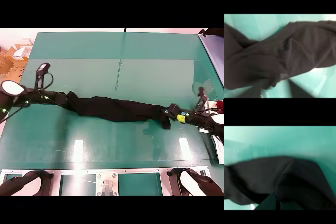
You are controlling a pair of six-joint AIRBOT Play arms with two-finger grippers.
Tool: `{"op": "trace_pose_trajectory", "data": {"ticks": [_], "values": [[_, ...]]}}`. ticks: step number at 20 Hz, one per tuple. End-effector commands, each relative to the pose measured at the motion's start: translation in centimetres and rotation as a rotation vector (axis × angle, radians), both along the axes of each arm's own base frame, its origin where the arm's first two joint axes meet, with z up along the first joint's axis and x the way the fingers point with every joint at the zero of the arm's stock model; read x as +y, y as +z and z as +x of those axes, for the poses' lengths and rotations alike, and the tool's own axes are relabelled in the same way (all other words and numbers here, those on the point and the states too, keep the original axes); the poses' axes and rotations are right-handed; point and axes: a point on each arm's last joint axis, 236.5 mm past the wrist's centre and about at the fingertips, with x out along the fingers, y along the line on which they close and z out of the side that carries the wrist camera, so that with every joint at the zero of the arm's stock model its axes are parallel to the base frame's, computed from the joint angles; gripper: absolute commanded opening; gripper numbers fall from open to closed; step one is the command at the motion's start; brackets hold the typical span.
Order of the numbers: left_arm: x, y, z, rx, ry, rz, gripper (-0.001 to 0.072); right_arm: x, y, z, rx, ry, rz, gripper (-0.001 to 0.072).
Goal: Fold the shirts.
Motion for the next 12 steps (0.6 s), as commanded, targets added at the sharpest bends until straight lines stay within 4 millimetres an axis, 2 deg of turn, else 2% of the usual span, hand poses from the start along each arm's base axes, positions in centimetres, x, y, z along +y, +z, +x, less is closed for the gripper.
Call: {"op": "trace_pose_trajectory", "data": {"ticks": [1,4,6,8,9,10,12], "values": [[0.3,1.0,-0.2,0.089,0.049,-0.050,0.0643,-0.1,-3.3,-0.3,0.065,0.025,-0.024,0.0016],[0.6,6.8,0.2,0.060,-0.021,-0.037,0.0643,-1.1,-3.1,0.5,0.044,0.024,-0.069,0.0016],[-0.7,9.2,1.4,-0.004,-0.026,-0.038,0.0643,-1.5,-2.9,0.8,0.037,0.017,-0.080,0.0017],[-3.8,9.5,1.7,-0.046,-0.073,-0.037,0.0643,-1.9,-2.9,0.9,0.037,0.004,-0.079,0.0017],[-6.2,9.0,1.7,-0.057,-0.111,-0.036,0.0643,-2.1,-2.9,0.9,0.038,-0.003,-0.079,0.0016],[-8.6,8.4,1.7,-0.063,-0.135,-0.039,0.0643,-2.3,-2.9,0.9,0.038,-0.008,-0.078,0.0017],[-13.2,6.0,1.7,-0.057,-0.176,-0.029,0.0643,-2.3,-2.9,0.9,0.038,-0.011,-0.079,0.0017]]}}
